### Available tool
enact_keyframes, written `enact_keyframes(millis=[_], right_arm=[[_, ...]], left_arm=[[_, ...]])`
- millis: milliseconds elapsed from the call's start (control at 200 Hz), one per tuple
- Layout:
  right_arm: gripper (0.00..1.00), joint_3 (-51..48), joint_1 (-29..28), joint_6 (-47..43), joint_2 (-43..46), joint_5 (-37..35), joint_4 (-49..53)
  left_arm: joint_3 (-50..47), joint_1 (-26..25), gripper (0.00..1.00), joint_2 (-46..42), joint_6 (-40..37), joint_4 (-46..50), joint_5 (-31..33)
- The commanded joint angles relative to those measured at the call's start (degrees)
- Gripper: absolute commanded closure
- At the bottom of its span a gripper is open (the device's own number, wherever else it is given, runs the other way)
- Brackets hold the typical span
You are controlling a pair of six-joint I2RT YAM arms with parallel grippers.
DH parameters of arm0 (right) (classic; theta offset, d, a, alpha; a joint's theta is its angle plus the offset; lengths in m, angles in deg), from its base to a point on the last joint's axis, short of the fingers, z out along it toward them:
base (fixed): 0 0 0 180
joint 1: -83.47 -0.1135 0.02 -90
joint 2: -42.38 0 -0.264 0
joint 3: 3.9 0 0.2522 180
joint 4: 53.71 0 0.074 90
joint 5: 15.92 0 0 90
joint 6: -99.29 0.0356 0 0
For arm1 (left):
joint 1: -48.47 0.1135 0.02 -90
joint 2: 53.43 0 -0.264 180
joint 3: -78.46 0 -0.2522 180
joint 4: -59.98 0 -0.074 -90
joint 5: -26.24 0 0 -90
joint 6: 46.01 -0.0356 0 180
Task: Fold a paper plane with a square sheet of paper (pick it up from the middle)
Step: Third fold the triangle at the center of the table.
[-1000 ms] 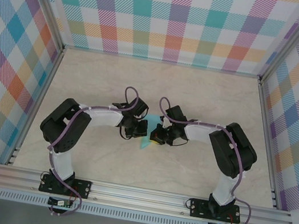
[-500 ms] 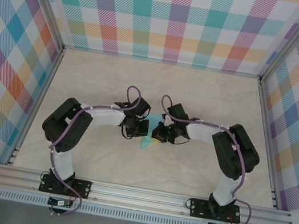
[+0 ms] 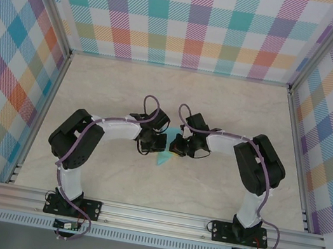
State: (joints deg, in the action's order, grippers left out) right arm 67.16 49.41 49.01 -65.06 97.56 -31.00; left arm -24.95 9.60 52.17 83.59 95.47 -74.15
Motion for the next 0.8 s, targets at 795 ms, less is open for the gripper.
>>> enact_keyframes(millis=[795], right_arm=[[1.0, -1.6, 4.4, 1.0, 5.2, 3.8, 0.3]], left_arm=[[-2.4, -0.3, 1.0, 3.6, -0.1, 6.4, 1.6]])
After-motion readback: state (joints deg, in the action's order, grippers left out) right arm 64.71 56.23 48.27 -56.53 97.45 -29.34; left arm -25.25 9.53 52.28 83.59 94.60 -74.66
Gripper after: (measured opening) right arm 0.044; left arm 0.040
